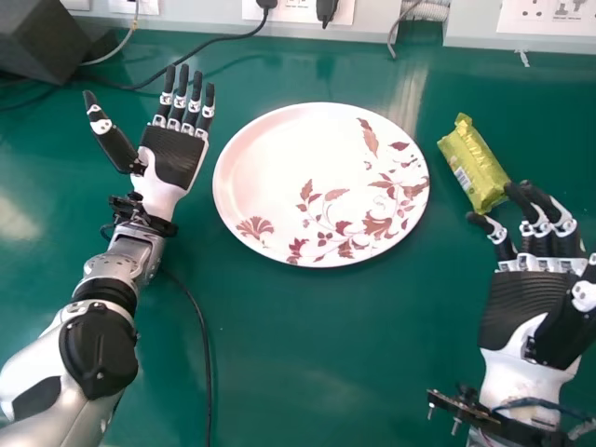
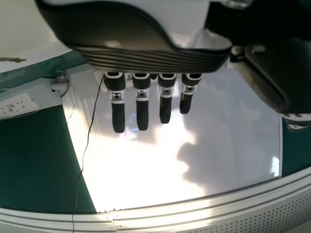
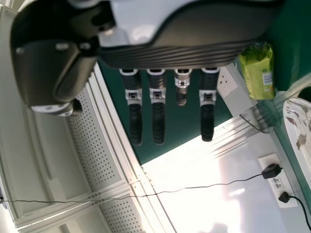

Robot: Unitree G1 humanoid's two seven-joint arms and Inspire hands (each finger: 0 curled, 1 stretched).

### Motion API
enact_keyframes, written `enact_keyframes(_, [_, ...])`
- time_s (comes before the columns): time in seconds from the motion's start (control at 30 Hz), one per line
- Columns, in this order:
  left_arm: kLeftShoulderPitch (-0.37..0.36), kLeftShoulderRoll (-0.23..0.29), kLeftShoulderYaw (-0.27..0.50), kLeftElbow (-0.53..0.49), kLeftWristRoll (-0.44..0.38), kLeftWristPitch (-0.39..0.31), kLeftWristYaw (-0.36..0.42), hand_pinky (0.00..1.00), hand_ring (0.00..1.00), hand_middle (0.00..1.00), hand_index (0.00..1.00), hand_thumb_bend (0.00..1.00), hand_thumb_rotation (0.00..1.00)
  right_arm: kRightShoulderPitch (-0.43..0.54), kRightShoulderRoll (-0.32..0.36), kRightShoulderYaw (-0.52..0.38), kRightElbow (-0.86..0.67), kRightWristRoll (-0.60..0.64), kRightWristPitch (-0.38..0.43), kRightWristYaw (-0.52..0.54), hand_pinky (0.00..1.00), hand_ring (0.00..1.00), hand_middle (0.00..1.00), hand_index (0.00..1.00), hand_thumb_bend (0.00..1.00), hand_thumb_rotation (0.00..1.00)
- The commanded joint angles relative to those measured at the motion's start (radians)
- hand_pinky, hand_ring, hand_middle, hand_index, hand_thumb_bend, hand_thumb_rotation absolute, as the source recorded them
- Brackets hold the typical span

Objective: Pick up biscuit and place it in the plate

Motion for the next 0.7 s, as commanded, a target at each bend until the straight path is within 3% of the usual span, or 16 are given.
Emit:
enact_keyframes(0.0, [0.023,-0.012,0.001,0.004,-0.002,0.008,0.001,0.78,0.87,0.95,0.98,1.0,0.64,0.01,0.048,0.009,-0.016,-0.006,-0.001,-0.005,0.54,0.63,0.69,0.65,0.63,0.35])
enact_keyframes(0.2, [0.026,-0.026,-0.003,0.001,0.003,0.011,0.01,0.8,0.89,0.96,0.99,1.0,0.65,0.015,0.058,0.004,-0.013,-0.024,-0.014,-0.015,0.53,0.62,0.67,0.64,0.61,0.39])
enact_keyframes(0.43, [0.029,-0.025,-0.008,0.005,0.012,0.004,0.002,0.8,0.89,0.96,0.99,1.0,0.65,0.01,0.061,0.004,-0.011,-0.039,-0.026,-0.024,0.53,0.63,0.68,0.64,0.65,0.33])
enact_keyframes(0.67, [0.031,-0.022,-0.009,0.006,0.013,0.03,-0.011,0.81,0.89,0.95,0.99,1.0,0.64,-0.001,0.063,0.004,-0.007,-0.062,-0.025,-0.042,0.55,0.65,0.69,0.65,0.6,0.38])
